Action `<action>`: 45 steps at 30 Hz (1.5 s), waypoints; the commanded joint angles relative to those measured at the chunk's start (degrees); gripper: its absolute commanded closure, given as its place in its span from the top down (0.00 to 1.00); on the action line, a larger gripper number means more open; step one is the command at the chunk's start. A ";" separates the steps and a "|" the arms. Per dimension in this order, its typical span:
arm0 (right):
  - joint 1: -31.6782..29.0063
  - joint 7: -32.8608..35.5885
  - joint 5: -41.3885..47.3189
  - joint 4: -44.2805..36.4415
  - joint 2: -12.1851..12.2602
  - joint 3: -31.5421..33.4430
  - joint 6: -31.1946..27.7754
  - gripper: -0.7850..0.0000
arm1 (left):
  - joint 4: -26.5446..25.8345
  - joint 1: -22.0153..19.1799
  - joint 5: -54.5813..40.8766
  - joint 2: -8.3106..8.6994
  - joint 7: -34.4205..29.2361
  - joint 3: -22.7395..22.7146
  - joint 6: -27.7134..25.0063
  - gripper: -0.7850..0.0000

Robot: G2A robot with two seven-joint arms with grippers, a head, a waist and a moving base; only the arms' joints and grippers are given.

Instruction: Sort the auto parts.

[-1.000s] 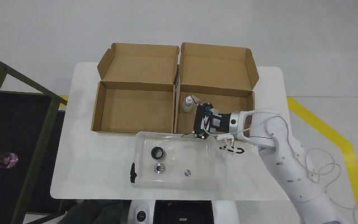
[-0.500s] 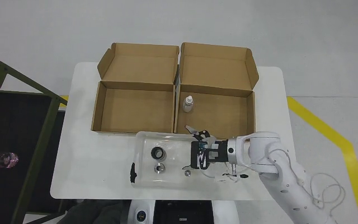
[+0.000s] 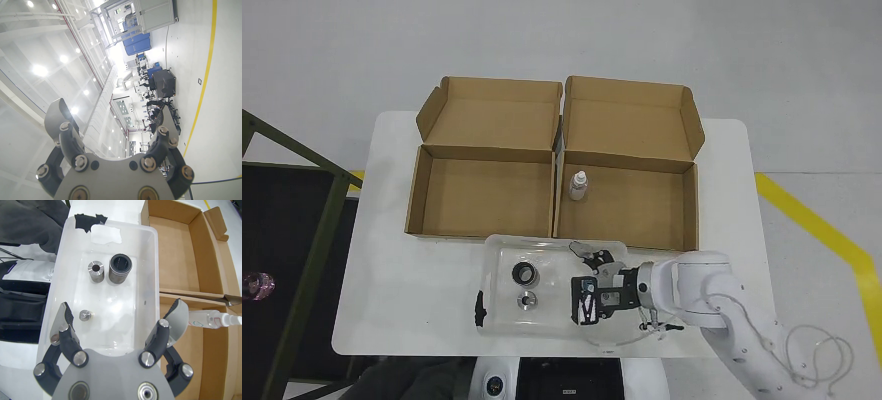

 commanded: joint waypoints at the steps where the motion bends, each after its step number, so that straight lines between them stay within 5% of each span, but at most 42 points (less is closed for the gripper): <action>1: -0.10 -0.03 -0.68 0.42 0.08 -0.52 -0.19 1.00 | 0.00 0.00 0.00 0.00 0.00 0.00 0.00 1.00; 20: -0.60 2.13 -4.83 2.87 0.78 -4.80 -0.85 1.00 | 0.00 0.00 0.00 0.00 0.00 0.00 0.00 1.00; 45: 2.90 3.51 -8.38 6.93 0.44 -11.37 -1.22 0.28 | 0.00 0.00 0.00 0.00 0.00 0.00 0.00 1.00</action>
